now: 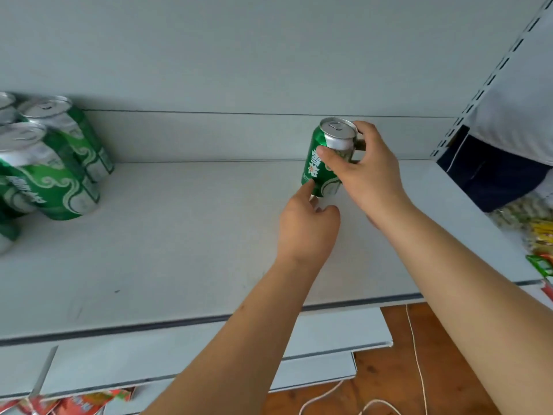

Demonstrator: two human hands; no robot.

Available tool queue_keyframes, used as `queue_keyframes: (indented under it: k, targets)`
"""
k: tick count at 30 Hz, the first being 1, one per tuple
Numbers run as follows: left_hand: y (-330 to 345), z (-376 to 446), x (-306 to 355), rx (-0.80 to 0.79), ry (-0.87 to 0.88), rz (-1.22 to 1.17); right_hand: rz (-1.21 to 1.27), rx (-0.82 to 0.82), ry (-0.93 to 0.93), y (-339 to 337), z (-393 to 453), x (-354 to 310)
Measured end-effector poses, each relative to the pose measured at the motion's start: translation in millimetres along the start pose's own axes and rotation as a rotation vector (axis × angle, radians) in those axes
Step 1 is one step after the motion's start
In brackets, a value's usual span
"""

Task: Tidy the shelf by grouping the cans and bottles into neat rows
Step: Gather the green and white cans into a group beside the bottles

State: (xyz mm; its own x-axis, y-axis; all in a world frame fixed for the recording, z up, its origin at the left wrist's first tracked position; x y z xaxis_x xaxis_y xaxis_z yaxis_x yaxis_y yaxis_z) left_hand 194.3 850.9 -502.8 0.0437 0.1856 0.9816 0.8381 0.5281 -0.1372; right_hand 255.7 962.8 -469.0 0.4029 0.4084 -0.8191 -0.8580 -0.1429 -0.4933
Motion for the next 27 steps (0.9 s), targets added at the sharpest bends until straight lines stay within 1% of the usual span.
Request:
queue_keyframes:
  k: [2, 4, 9, 12, 16, 19, 22, 25, 27]
  targets:
    - [-12, -9, -1, 0.033, 0.016, -0.007, 0.037, -0.013, -0.007, 8, -11, -9]
    - [-34, -22, -7, 0.112, 0.035, 0.012, 0.073, -0.042, -0.043, 23, -27, -25]
    - [-114, -56, -30, 0.411, 0.078, 0.090, 0.147, -0.194, -0.143, 93, -65, -83]
    - [-158, -72, -41, 0.510, 0.051, 0.101, 0.182, -0.263, -0.188, 136, -86, -117]
    - [-209, -93, -44, 0.620, 0.061, 0.126, 0.216, -0.305, -0.232, 175, -112, -154]
    - [-239, -107, -48, 0.688, 0.075, 0.166, 0.231, -0.323, -0.260, 195, -127, -177]
    - [-264, -114, -56, 0.720, 0.070, 0.199, 0.223, -0.346, -0.280, 217, -138, -190]
    - [-282, -113, -63, 0.709, 0.069, 0.250, 0.164, -0.339, -0.303, 236, -149, -194]
    - [-291, -111, -66, 0.664, 0.102, 0.268, 0.107, -0.298, -0.320, 242, -153, -193]
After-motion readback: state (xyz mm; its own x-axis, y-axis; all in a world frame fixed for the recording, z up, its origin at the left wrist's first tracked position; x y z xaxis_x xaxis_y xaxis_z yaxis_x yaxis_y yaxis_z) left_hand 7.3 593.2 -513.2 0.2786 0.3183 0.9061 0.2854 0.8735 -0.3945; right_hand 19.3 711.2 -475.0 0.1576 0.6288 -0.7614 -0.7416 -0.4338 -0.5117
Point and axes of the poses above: each hand's wrist, its own z-axis towards the middle knuckle, its own y-axis out of the palm, x = y × z, the point moved 4 cm from there along z, towards the middle knuckle, and after that the axes turned 3 degrees about z, right-handed, at the moved point
